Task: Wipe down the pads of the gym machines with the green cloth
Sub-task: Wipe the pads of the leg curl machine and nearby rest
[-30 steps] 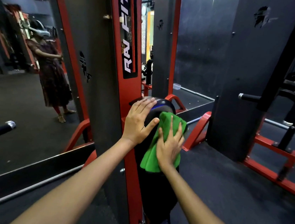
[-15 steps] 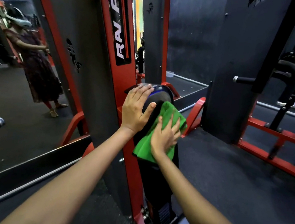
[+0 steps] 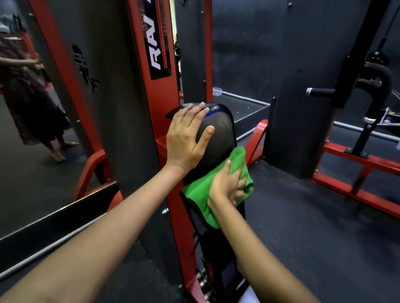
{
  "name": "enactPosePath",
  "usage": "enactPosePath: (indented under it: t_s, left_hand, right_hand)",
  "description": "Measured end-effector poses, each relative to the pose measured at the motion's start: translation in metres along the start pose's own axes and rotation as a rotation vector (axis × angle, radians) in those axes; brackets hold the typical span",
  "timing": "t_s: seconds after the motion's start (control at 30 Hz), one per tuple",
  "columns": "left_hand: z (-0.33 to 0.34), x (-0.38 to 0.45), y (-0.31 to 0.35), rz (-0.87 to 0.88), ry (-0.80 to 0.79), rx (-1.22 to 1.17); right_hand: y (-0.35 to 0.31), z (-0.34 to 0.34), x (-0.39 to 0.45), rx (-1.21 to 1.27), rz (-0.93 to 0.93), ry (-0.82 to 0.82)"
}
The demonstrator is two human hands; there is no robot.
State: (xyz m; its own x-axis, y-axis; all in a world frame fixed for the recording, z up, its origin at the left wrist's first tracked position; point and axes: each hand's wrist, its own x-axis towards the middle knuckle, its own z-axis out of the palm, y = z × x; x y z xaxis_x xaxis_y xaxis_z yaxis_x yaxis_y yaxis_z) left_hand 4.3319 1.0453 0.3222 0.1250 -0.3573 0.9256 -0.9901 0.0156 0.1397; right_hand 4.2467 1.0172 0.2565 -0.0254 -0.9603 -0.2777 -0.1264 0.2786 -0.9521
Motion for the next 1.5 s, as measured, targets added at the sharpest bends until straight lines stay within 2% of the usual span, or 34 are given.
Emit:
enactPosePath:
  t_s: [0.07, 0.17, 0.2, 0.23, 0.27, 0.3, 0.37, 0.4, 0.47, 0.53, 0.63, 0.73, 0.77, 0.8, 0.83, 0.93, 1.0, 1.07, 1.17, 1.27, 1.33, 1.37, 1.43, 1.5]
  left_hand:
    - [0.000, 0.000, 0.000, 0.003, -0.004, -0.001]
    - [-0.001, 0.001, 0.001, -0.007, -0.034, -0.006]
    - [-0.001, 0.001, 0.000, -0.007, -0.043, -0.010]
    - [-0.002, 0.001, 0.000, -0.006, -0.049, -0.012]
    - [-0.002, 0.001, 0.000, -0.004, -0.051, -0.015]
    - [-0.002, 0.001, 0.001, -0.003, -0.050, -0.017]
    - [-0.002, 0.001, 0.001, -0.009, -0.045, -0.010]
    - [-0.002, 0.001, 0.002, -0.013, -0.041, -0.003]
    - [-0.001, 0.001, 0.002, -0.010, -0.038, 0.007]
    - [-0.001, 0.000, 0.002, -0.002, -0.030, 0.007]
    - [0.000, 0.001, 0.002, 0.006, -0.014, 0.022]
    - [0.003, 0.001, -0.001, 0.019, 0.001, 0.070]
    - [0.004, 0.001, -0.001, 0.025, 0.008, 0.082]
    - [0.004, 0.001, -0.001, 0.029, 0.018, 0.089]
    - [0.004, 0.000, -0.001, 0.031, 0.023, 0.093]
    - [0.005, 0.001, 0.000, 0.025, 0.025, 0.114]
    - [0.003, 0.001, 0.002, 0.023, 0.022, 0.131]
    - [0.001, 0.001, 0.004, 0.025, 0.009, 0.148]
    - [-0.001, 0.002, 0.007, 0.006, -0.026, 0.155]
    - [-0.006, 0.002, 0.010, -0.022, -0.084, 0.163]
    - [-0.009, 0.003, 0.012, -0.045, -0.131, 0.167]
    - [-0.010, 0.003, 0.013, -0.057, -0.156, 0.170]
    - [-0.012, 0.003, 0.017, -0.080, -0.208, 0.192]
    - [-0.013, 0.002, 0.019, -0.094, -0.237, 0.210]
  right_hand:
    - [-0.007, 0.003, -0.013, -0.085, -0.192, -0.019]
    - [0.029, 0.003, -0.032, -0.210, -0.581, 0.004]
    - [0.048, 0.003, -0.036, -0.226, -0.645, 0.013]
    - [0.067, 0.001, -0.037, -0.225, -0.628, 0.028]
    - [0.083, -0.001, -0.034, -0.191, -0.513, 0.042]
    - [0.090, -0.003, -0.029, -0.145, -0.323, 0.047]
    - [0.084, -0.003, -0.015, -0.013, 0.099, 0.052]
    - [0.071, -0.003, -0.008, 0.082, 0.231, 0.055]
    - [0.042, -0.002, 0.001, 0.213, 0.292, 0.073]
    - [0.013, 0.000, -0.002, 0.201, 0.199, 0.014]
    - [0.002, 0.004, -0.020, -0.024, -0.147, -0.037]
    - [0.045, 0.003, -0.037, -0.187, -0.533, 0.001]
    - [0.065, 0.001, -0.038, -0.200, -0.570, 0.007]
    - [0.079, -0.002, -0.033, -0.192, -0.521, 0.015]
    - [0.085, -0.005, -0.025, -0.164, -0.390, 0.014]
    - [0.064, -0.009, 0.001, -0.045, 0.102, 0.016]
    - [0.033, -0.010, 0.011, 0.020, 0.195, 0.017]
    - [0.001, -0.009, 0.010, 0.018, 0.113, -0.022]
    - [-0.021, -0.006, -0.003, -0.100, -0.171, -0.086]
    - [0.013, -0.011, -0.019, -0.252, -0.537, -0.102]
    - [0.056, -0.019, -0.021, -0.298, -0.633, -0.090]
    - [0.072, -0.022, -0.016, -0.300, -0.569, -0.081]
    - [0.082, -0.027, -0.004, -0.256, -0.240, -0.100]
    - [0.064, -0.026, 0.003, -0.155, 0.063, -0.138]
